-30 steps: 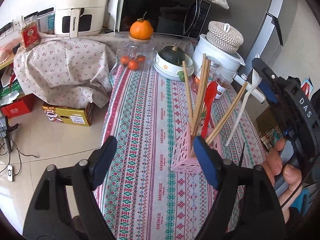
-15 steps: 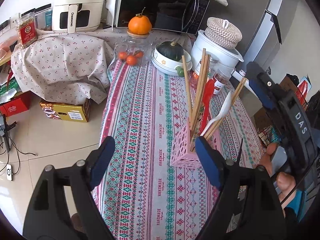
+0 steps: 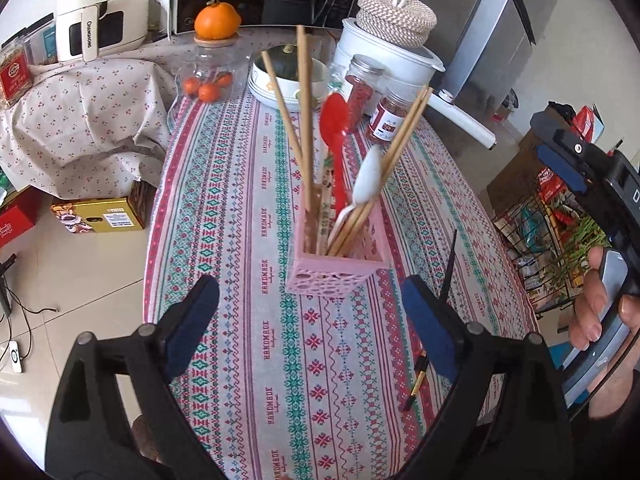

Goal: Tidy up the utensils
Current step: 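Move both grippers to the black chopsticks on the cloth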

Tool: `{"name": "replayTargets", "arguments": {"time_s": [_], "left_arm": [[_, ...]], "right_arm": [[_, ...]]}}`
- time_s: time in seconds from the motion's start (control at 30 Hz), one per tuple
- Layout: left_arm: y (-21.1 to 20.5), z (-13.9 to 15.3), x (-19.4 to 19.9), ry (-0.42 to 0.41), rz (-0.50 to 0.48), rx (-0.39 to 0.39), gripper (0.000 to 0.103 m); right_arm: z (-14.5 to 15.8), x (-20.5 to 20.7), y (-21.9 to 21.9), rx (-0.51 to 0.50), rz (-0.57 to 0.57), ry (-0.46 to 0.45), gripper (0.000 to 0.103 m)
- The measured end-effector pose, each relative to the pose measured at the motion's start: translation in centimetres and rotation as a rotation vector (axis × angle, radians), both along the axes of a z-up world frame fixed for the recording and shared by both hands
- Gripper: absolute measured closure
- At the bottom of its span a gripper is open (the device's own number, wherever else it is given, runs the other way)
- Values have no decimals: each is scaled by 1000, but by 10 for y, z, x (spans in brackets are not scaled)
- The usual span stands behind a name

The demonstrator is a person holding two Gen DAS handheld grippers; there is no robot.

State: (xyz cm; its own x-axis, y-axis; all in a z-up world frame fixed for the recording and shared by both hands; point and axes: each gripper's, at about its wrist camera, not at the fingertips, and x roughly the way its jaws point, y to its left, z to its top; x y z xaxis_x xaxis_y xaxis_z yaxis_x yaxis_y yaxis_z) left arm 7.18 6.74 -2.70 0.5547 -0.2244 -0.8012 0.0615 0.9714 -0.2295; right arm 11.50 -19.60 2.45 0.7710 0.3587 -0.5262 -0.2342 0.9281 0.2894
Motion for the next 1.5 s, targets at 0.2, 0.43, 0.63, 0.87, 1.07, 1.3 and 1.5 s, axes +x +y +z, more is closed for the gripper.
{"name": "replayTargets", "arguments": {"time_s": [0.2, 0.43, 0.63, 0.87, 1.07, 1.3, 1.5], "left_arm": [[-31, -12, -6, 44, -81, 67, 3], [-56, -43, -9, 138, -173, 147, 1], [-63, -58, -10, 175, -220, 186, 1], [-62, -64, -8, 192, -215, 171, 1], [-61, -65, -8, 194, -214, 172, 1], [-59, -65, -8, 187, -214, 170, 1], [-59, -64, -8, 182, -219, 172, 1]], "right_arm": [[-37, 1, -28, -74, -62, 163, 29], [-100, 21, -50, -183, -119, 452, 29], [-152, 32, -57, -269, -122, 666, 29], [-179, 37, -58, -347, -126, 736, 29], [-189, 42, -53, -361, -115, 767, 29], [-191, 43, -50, -357, -118, 762, 29], [-190, 39, -43, -358, -115, 789, 28]]}}
